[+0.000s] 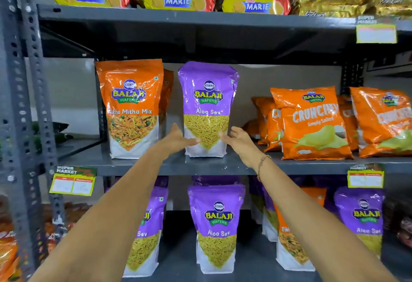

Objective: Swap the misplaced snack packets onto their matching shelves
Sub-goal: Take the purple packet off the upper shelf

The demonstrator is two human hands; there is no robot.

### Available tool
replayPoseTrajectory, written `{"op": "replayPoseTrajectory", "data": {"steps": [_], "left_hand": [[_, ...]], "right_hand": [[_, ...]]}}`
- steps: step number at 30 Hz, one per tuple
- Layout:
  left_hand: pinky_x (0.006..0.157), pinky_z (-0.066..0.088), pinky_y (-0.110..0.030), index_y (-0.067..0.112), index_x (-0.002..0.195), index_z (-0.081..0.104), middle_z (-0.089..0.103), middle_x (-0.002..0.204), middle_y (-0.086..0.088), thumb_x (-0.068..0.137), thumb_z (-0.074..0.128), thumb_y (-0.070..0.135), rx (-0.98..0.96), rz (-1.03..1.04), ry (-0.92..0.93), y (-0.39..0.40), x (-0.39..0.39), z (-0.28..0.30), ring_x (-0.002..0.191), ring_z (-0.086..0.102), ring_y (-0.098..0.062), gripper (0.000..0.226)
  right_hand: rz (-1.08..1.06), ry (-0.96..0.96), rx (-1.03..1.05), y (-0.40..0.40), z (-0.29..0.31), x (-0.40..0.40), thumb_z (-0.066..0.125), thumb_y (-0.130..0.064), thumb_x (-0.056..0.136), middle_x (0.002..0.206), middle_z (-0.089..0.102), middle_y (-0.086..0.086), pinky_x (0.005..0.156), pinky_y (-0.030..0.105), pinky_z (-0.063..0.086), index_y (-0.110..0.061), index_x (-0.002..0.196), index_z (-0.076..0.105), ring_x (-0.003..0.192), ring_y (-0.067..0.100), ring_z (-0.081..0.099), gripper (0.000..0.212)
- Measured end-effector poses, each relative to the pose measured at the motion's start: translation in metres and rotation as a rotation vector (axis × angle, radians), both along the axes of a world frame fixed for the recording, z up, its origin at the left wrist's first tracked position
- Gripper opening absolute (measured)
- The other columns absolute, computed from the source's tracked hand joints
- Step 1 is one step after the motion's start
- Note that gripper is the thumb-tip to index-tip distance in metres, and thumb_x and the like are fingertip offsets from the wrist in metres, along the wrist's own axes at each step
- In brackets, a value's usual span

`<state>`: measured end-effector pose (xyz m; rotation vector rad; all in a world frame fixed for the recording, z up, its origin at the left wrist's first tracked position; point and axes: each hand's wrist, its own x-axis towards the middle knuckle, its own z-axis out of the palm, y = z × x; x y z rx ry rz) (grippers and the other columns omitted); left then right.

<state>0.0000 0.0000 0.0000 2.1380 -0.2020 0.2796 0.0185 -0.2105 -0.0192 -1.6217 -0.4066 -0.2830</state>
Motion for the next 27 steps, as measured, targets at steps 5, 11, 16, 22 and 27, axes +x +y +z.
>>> {"op": "replayPoseTrajectory", "data": {"steps": [5, 11, 16, 22, 27], "left_hand": [[0.09, 0.036, -0.018, 0.01, 0.135, 0.036, 0.047, 0.133, 0.004, 0.077, 0.074, 0.039, -0.074, -0.086, 0.023, 0.002, 0.021, -0.006, 0.116, 0.042, -0.011, 0.075], [0.06, 0.044, -0.001, 0.026, 0.1, 0.057, 0.064, 0.097, 0.017, 0.085, 0.068, 0.024, -0.151, -0.13, -0.109, 0.002, 0.026, -0.028, 0.084, 0.064, 0.007, 0.02], [0.075, 0.046, -0.019, 0.01, 0.113, 0.058, 0.066, 0.111, -0.002, 0.081, 0.073, 0.022, -0.097, -0.055, -0.144, 0.003, 0.016, -0.024, 0.101, 0.061, -0.018, 0.038], [0.081, 0.042, -0.025, 0.011, 0.117, 0.051, 0.059, 0.114, -0.001, 0.076, 0.074, 0.039, -0.005, 0.017, -0.219, 0.01, -0.027, -0.032, 0.103, 0.054, -0.017, 0.055], [0.089, 0.044, -0.028, 0.018, 0.117, 0.053, 0.064, 0.116, 0.002, 0.073, 0.078, 0.035, -0.108, -0.091, -0.239, 0.016, -0.077, -0.044, 0.108, 0.059, -0.016, 0.054]], "right_hand": [[0.015, -0.065, -0.056, -0.003, -0.006, 0.026, 0.074, -0.016, 0.081, 0.128, 0.061, 0.011, 0.096, 0.032, 0.05, -0.005, 0.132, 0.048, 0.117, 0.022, 0.058, 0.058], [0.067, -0.089, -0.012, -0.011, -0.013, 0.038, 0.071, -0.008, 0.082, 0.119, 0.067, 0.011, 0.086, 0.021, 0.054, -0.005, 0.121, 0.058, 0.103, 0.016, 0.063, 0.041], [0.016, -0.125, 0.015, -0.011, -0.009, 0.02, 0.074, 0.001, 0.077, 0.098, 0.068, 0.005, 0.068, 0.013, 0.053, -0.005, 0.108, 0.062, 0.086, 0.01, 0.064, 0.034], [-0.001, -0.208, 0.001, -0.012, -0.007, -0.038, 0.079, -0.006, 0.073, 0.094, 0.072, -0.003, 0.07, 0.016, 0.054, -0.013, 0.1, 0.068, 0.081, -0.001, 0.067, 0.03], [-0.008, -0.224, 0.022, -0.016, -0.018, -0.094, 0.08, -0.009, 0.072, 0.1, 0.075, 0.001, 0.075, 0.022, 0.055, -0.012, 0.104, 0.071, 0.09, 0.009, 0.069, 0.034]]}}
